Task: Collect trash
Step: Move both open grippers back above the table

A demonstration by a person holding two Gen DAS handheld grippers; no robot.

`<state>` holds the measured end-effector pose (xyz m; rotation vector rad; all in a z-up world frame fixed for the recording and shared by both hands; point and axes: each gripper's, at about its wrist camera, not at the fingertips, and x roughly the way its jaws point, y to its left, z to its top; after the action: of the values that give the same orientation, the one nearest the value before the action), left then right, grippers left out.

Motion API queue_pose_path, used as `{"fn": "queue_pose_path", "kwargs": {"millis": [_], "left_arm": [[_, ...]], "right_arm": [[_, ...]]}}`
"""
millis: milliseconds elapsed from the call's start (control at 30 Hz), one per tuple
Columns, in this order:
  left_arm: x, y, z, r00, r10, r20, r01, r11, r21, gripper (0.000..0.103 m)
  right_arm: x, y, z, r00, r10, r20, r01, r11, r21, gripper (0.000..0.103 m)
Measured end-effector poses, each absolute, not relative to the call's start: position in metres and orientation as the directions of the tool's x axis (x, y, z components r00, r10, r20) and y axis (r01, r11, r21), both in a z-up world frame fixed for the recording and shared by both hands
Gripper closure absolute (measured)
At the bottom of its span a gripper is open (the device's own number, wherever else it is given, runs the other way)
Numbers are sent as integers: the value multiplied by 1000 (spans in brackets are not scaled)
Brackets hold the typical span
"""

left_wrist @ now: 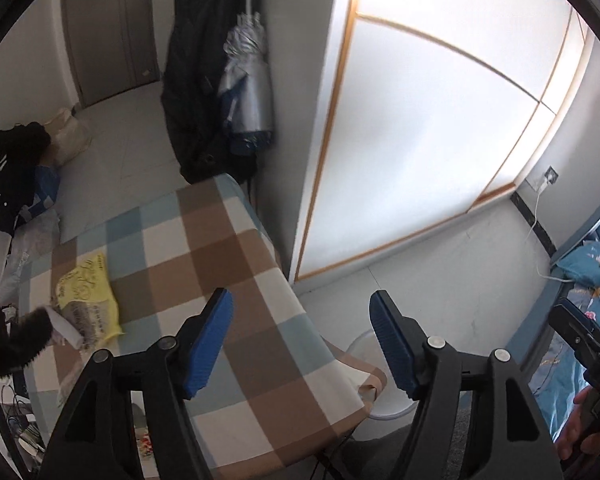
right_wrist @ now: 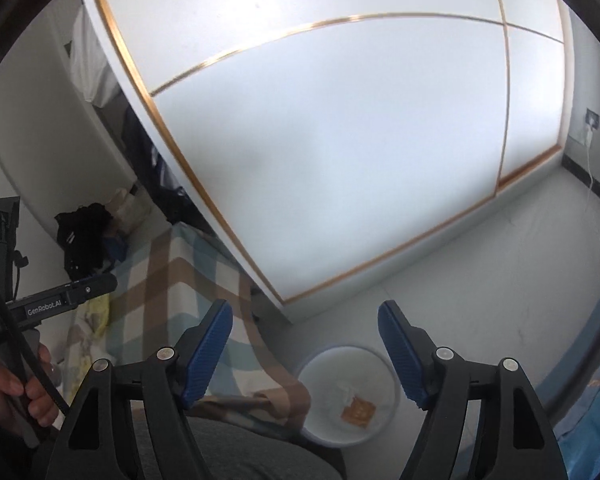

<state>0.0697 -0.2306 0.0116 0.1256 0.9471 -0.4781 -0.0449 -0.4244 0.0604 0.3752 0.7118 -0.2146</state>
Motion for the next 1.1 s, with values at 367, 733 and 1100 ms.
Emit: {"fn": "queue_pose_path", "kwargs": {"millis": [367, 733, 1100], "left_arm": [[61, -109, 67, 707, -246, -663, 260, 962, -79, 24], [38, -23, 59, 809, -119, -576, 100, 993, -64, 13], [44, 55, 25, 817, -28, -576, -60, 989, -132, 5]], "right_arm": [[-14, -292, 104, 811, 86, -579, 38, 979, 198, 16], [16, -184, 90, 777, 263, -571, -170, 962, 213, 12], [42, -124, 42, 672, 311, -672, -214, 951, 225, 12]]}}
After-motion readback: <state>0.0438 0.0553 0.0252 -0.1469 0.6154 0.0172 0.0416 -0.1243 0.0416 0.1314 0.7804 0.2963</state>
